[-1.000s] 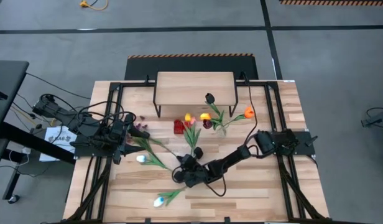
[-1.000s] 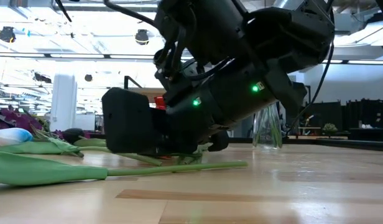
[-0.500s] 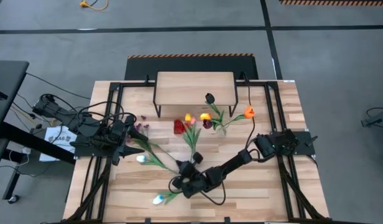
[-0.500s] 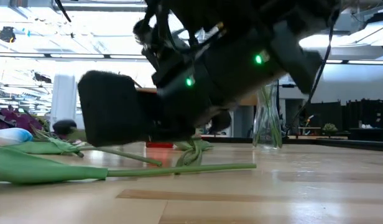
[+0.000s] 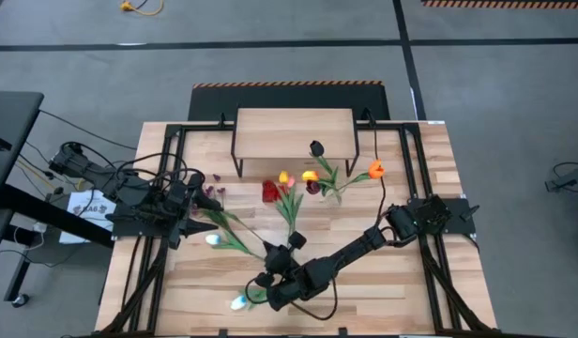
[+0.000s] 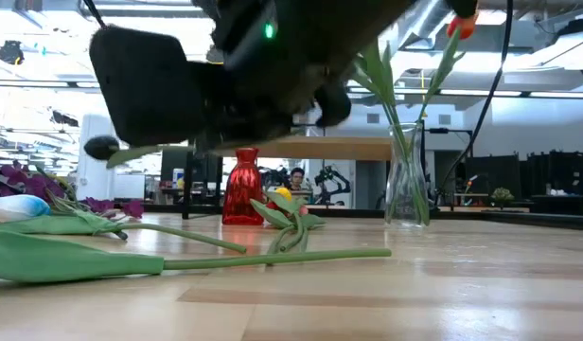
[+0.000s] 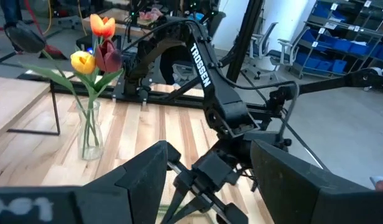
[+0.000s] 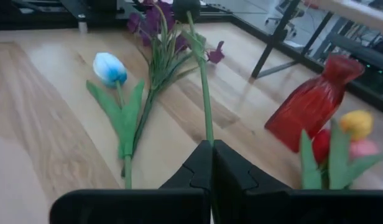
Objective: Pick and place flowers into a vace then onto a shelf
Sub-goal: Put the black flower into the transparent vase
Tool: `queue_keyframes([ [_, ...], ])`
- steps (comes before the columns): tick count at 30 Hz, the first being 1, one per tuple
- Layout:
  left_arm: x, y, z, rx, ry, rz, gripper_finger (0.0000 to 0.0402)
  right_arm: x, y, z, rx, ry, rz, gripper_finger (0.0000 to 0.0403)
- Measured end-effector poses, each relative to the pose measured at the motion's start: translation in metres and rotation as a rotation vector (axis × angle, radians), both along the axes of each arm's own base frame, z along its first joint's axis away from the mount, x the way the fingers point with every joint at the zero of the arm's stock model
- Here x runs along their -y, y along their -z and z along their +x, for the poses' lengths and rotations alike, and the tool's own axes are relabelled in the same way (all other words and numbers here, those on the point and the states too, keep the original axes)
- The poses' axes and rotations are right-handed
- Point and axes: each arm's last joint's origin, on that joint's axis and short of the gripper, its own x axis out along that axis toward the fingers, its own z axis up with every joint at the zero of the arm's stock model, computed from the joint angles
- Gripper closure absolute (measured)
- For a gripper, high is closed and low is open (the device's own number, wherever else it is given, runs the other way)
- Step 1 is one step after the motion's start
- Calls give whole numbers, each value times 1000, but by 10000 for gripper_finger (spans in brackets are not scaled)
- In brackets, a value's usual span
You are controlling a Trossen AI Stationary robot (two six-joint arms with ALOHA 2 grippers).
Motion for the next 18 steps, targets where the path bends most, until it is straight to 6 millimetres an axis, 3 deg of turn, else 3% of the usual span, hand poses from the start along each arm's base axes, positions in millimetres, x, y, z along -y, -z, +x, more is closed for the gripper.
queue_keyframes([
  [7, -1, -3, -2, 29, -4, 18, 179, -11, -50, -17, 11, -42, 13, 403],
  [13, -6, -7, -9, 69, -52, 64, 179, -21, -95, -44, 5, -87, 9, 403],
  [18, -13, -11, -18, 111, -124, 114, 179, -35, -122, -67, -49, -216, 109, 403],
])
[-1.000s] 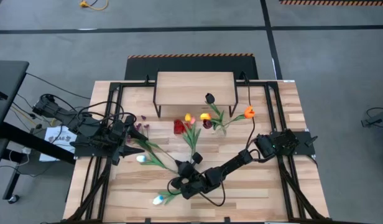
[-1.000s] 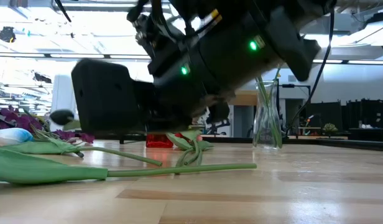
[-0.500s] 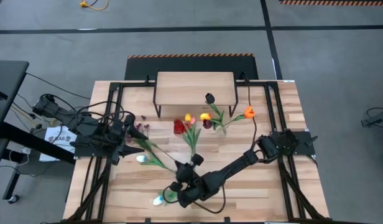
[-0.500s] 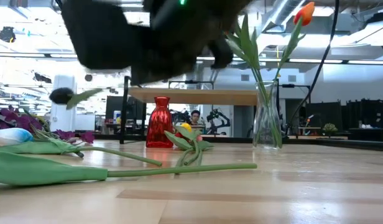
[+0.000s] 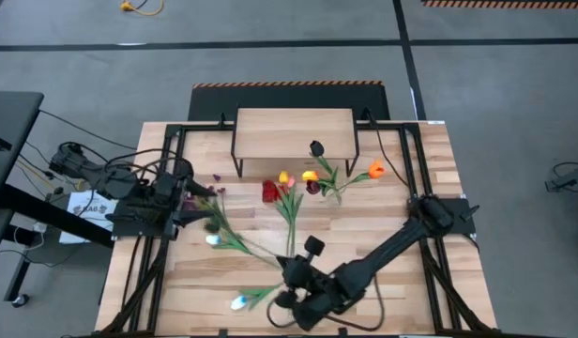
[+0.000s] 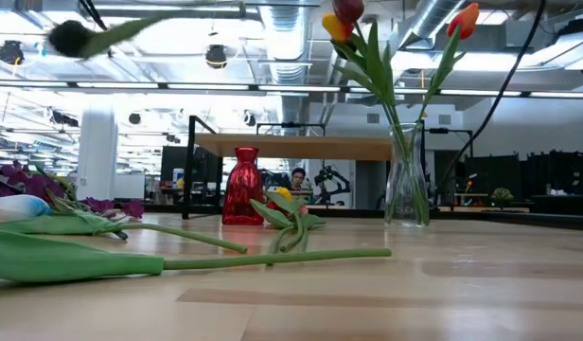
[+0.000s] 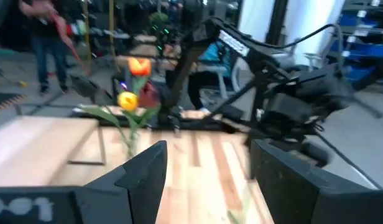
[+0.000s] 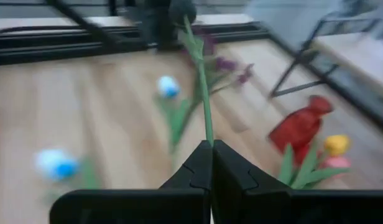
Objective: Pick and place flowers into a vace then onto a shelf
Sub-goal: Put the black flower into the transparent vase
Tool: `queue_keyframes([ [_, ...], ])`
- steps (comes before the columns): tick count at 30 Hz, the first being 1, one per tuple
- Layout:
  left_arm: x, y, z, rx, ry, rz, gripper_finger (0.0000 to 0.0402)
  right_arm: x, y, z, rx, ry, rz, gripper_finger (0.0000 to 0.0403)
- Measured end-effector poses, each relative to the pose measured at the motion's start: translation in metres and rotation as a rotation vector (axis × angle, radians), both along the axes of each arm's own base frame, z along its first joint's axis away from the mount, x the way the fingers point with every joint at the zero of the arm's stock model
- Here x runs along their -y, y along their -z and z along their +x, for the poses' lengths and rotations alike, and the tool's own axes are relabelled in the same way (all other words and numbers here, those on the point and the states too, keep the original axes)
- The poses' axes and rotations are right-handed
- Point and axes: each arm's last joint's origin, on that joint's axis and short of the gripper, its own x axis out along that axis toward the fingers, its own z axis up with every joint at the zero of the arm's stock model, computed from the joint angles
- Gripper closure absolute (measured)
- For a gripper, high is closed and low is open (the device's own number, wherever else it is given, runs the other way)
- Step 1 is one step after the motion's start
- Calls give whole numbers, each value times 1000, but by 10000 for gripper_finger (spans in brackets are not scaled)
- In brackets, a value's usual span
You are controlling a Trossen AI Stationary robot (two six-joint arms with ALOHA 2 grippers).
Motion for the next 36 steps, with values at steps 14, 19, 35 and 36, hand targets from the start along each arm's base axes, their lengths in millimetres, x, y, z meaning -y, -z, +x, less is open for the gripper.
queue_keyframes([
  [14, -7, -4, -9, 39, -84, 55, 179, -20, -111, -68, 213, -182, -80, 403],
  [19, -4, -7, -2, 69, -84, 39, 179, -11, -143, -64, 298, -213, -189, 403],
  [35, 22, -32, 32, 393, 159, 72, 179, 62, -179, -8, 502, -271, -272, 403],
  [36, 24, -32, 34, 395, 158, 71, 179, 65, -180, -6, 515, -274, -267, 403],
])
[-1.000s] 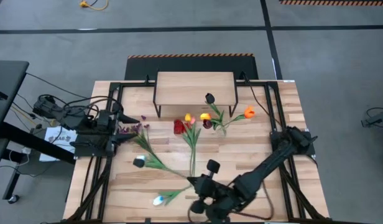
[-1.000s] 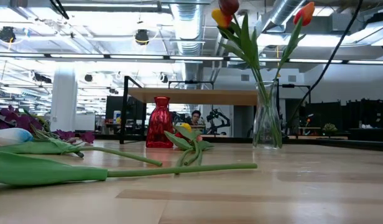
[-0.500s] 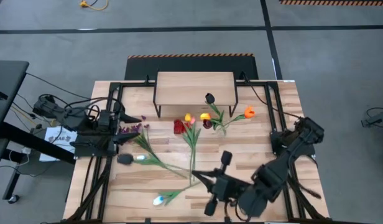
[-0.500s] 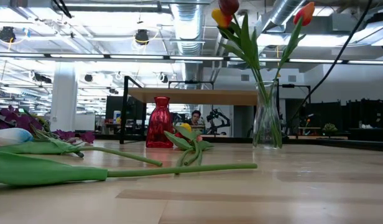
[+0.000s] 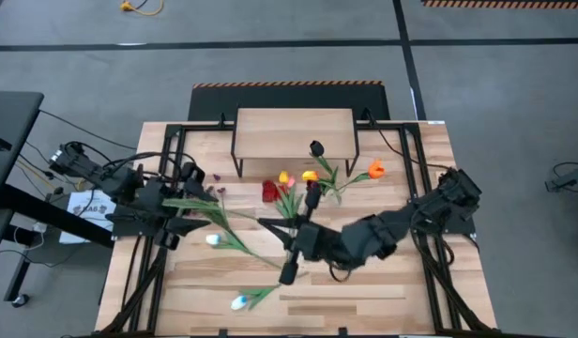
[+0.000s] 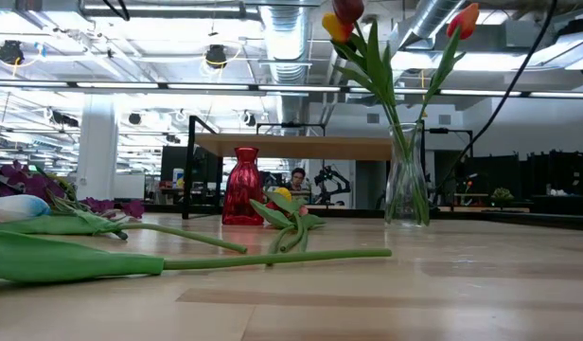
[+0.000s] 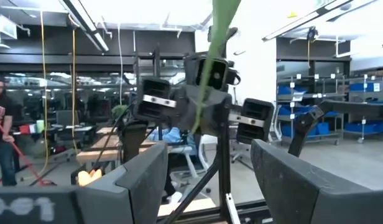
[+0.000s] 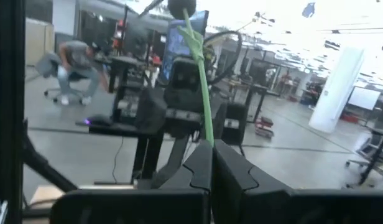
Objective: Pick and place flowers into a vace then onto a shelf
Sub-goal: Put the black flower into the transparent vase
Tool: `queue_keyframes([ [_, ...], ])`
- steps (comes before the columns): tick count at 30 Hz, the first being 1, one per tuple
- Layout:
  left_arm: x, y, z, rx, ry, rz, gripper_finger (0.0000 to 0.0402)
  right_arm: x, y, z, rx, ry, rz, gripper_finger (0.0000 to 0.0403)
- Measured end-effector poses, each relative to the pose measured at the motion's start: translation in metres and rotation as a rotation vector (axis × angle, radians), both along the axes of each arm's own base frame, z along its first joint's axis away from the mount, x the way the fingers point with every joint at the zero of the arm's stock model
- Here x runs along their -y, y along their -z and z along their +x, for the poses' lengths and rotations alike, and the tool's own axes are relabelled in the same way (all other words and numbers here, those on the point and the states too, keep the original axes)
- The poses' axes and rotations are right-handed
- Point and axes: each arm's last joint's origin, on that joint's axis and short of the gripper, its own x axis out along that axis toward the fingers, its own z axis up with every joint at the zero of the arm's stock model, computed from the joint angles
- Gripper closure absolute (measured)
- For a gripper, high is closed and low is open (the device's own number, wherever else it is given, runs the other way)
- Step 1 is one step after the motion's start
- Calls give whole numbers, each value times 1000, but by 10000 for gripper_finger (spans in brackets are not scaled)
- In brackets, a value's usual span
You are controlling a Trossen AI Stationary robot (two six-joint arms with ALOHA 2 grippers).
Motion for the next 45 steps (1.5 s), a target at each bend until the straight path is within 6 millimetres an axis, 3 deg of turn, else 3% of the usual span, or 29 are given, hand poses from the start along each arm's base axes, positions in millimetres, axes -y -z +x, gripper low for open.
queue_keyframes([
  [9, 7, -3, 14, 102, -31, 26, 179, 18, 0, 12, 33, -42, 35, 403],
  [30, 4, -20, 7, 310, -50, -1, 188, 23, 2, 14, 12, -34, 54, 403],
  [37, 5, -19, 7, 304, -53, 11, 246, 22, 3, 14, 11, -37, 53, 403],
  [45, 5, -19, 8, 313, -83, 67, 377, 22, 3, 14, 10, -63, 50, 403],
])
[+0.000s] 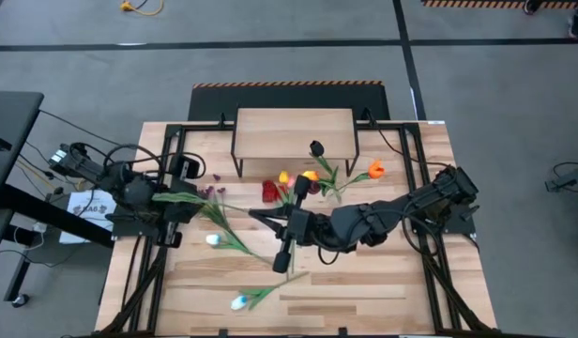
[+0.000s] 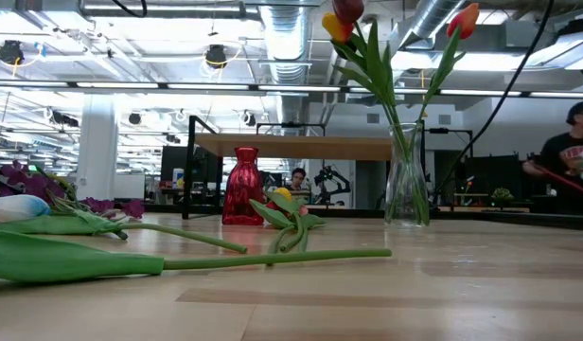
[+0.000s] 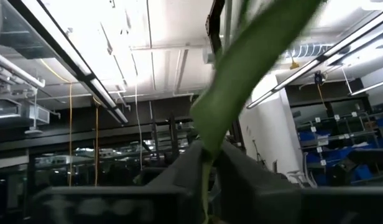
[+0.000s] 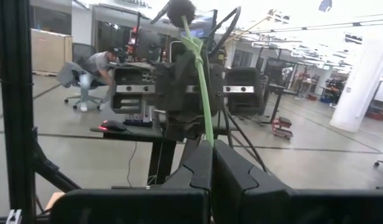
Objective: Pick and place flowers into a vace then onto a shelf
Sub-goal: Put the black flower into the transparent vase
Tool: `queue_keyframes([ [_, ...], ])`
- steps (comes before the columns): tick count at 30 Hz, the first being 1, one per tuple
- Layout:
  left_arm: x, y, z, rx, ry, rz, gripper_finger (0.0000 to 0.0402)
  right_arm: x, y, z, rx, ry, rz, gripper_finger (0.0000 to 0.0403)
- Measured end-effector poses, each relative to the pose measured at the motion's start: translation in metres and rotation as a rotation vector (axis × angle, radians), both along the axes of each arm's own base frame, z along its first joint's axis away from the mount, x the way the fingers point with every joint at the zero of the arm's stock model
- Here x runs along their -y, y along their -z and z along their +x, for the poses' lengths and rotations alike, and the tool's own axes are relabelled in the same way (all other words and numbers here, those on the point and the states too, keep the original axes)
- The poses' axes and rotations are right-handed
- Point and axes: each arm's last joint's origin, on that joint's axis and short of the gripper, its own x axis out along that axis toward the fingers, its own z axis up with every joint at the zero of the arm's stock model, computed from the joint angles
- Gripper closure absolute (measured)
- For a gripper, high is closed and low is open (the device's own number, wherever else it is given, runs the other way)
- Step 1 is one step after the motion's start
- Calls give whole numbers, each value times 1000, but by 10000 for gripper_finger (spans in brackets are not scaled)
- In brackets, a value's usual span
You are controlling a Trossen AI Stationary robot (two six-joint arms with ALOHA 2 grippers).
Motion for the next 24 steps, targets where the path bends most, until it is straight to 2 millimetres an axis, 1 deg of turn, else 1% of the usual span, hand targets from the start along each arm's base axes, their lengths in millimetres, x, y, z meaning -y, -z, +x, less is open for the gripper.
queue_keyframes([
  [2, 0, 0, 0, -1, 2, 6, 392, 0, 1, 0, -7, -2, -4, 403],
  [6, 1, 2, 1, -14, 15, 25, 398, 0, 2, 0, -18, -2, -8, 400],
  [9, 2, 4, 2, -43, 12, 36, 399, 0, 4, 0, -35, 1, -2, 385],
  [13, 1, 9, 8, -150, -1, 68, 400, 0, 7, 0, -62, 4, 0, 341],
  [16, 0, 4, 10, -250, 0, 88, 400, 0, 10, 0, -93, 4, 5, 300],
  [19, 0, 3, 16, -365, 2, 119, 401, 0, 13, 0, -116, 4, 14, 262],
  [24, 3, 0, 25, -490, 52, 162, 401, -1, 15, 0, -137, 0, 4, 222],
])
